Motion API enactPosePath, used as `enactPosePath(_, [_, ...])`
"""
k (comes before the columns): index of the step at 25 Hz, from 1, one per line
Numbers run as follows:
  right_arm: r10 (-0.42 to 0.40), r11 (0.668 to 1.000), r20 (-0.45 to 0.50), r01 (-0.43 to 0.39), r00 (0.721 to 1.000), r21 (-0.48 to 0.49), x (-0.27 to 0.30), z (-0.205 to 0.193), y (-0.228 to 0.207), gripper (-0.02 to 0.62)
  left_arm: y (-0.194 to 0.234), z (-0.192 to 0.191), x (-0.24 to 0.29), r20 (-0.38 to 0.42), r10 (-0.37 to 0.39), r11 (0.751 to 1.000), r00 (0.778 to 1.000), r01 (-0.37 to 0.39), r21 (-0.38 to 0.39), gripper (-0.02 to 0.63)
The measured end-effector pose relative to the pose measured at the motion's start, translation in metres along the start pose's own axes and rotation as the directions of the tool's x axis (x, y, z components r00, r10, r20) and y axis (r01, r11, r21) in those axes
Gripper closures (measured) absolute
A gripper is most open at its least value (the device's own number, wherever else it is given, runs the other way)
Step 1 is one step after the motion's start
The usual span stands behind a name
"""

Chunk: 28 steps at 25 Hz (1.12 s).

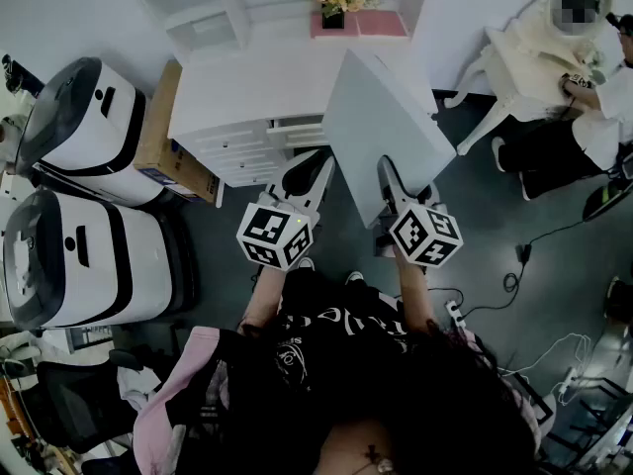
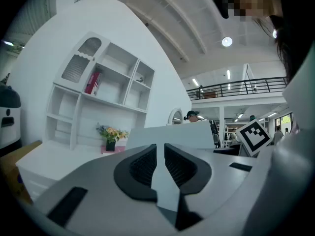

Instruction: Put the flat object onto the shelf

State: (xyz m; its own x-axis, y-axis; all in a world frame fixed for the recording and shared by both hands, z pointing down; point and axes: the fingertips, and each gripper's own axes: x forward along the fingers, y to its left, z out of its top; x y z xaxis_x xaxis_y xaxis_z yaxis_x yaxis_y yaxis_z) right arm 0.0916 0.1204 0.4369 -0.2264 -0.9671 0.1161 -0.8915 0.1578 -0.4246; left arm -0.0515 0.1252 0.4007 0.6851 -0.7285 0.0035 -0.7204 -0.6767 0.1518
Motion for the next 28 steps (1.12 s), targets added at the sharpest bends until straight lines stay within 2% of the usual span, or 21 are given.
enactPosePath(5, [0.000, 1.000, 0.006, 0.000, 1.000, 0.024, -0.003, 0.005, -0.012, 0.287, -0.008, -0.001, 0.008, -0.003, -0.005, 1.000, 1.000, 0.005, 0.005, 0.546])
enactPosePath(11, [-0.002, 0.990, 0.039, -0.004, 0.999, 0.138, -0.012, 0.016, -0.037, 0.287, -0.022, -0.001, 0.023, -0.007, -0.017, 1.000, 1.000, 0.017, 0.014, 0.546])
enactPosePath(23, [0.013, 0.987, 0.007, -0.014, 1.000, 0.157, -0.017, 0.022, -0.073, 0.287, -0.055, -0.015, 0.039, -0.025, -0.021, 1.000, 0.999, 0.021, 0.003, 0.546])
enactPosePath(28, [0.023, 0.985, -0.006, -0.022, 1.000, 0.169, 0.002, 0.020, -0.076, 0.287, -0.038, -0.018, 0.052, -0.031, -0.016, 1.000, 0.999, 0.016, 0.009, 0.546])
